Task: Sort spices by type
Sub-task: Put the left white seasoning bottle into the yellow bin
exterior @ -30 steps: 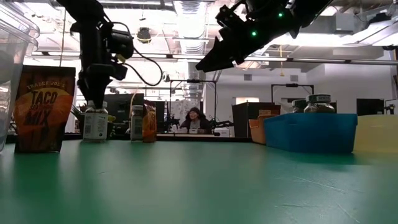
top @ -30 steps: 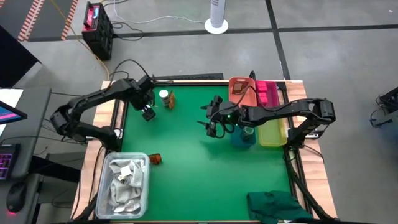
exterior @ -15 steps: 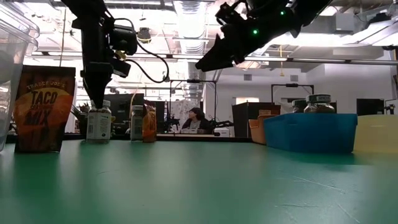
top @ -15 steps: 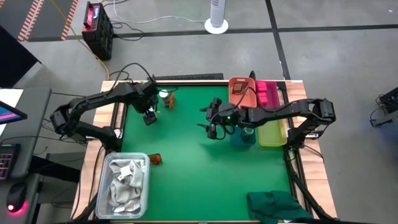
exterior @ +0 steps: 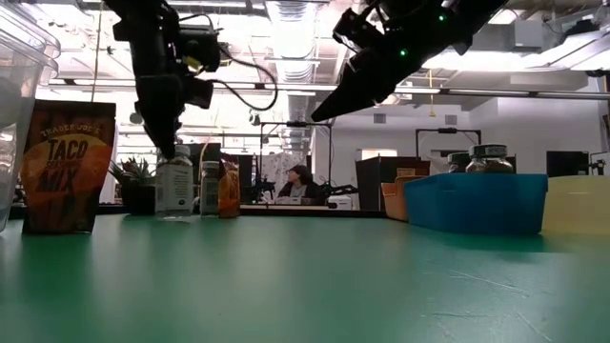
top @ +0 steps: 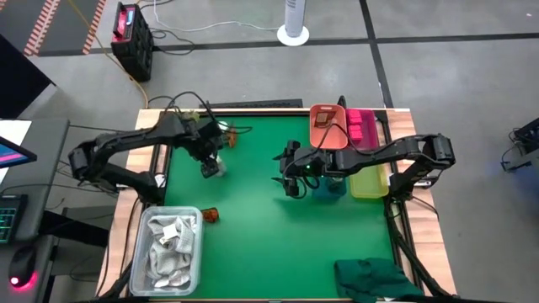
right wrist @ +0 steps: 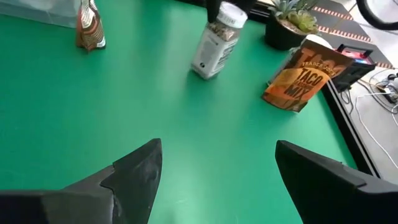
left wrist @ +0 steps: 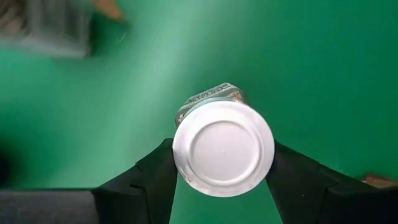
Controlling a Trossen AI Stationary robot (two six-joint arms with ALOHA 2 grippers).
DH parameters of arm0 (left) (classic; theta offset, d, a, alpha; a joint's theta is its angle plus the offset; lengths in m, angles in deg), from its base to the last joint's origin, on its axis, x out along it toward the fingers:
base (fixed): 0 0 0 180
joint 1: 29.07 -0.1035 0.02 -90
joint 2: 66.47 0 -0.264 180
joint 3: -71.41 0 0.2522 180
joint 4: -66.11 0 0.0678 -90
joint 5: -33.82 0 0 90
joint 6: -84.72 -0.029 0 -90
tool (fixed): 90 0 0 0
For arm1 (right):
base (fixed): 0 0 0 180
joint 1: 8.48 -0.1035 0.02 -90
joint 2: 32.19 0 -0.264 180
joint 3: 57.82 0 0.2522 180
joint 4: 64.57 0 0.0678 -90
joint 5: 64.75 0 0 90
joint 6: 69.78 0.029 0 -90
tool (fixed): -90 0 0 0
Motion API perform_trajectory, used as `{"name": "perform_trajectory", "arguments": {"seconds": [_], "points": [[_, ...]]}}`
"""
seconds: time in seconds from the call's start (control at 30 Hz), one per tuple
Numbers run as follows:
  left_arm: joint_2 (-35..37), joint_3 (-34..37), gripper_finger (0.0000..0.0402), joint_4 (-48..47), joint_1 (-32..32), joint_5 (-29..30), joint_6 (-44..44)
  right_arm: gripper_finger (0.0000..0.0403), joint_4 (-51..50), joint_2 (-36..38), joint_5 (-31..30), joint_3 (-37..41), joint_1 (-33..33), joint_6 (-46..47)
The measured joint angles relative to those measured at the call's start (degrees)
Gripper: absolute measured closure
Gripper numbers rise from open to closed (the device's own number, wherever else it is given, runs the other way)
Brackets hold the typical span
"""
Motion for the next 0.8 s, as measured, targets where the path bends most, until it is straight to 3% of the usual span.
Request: {"name": "perform_trajectory", "arguments": {"seconds": [0.33, 0.57, 0.8], "points": [[0.0, -0.02, 0.0187, 4.23, 7.93, -0.07, 2.3, 0.0066, 0.57, 0.0, -0.02, 0.0, 0.08, -0.02], [0.0, -0.02, 0.0185, 4.48, 10.89, 3.17, 2.91, 0.0066, 0.57, 0.0, -0.02, 0.0, 0.08, -0.02], [0.07, 0.0, 0.0157, 4.6, 11.69, 3.67, 2.95, 0.0066, 0.56, 0.0, -0.04, 0.0, 0.08, 0.0]]}}
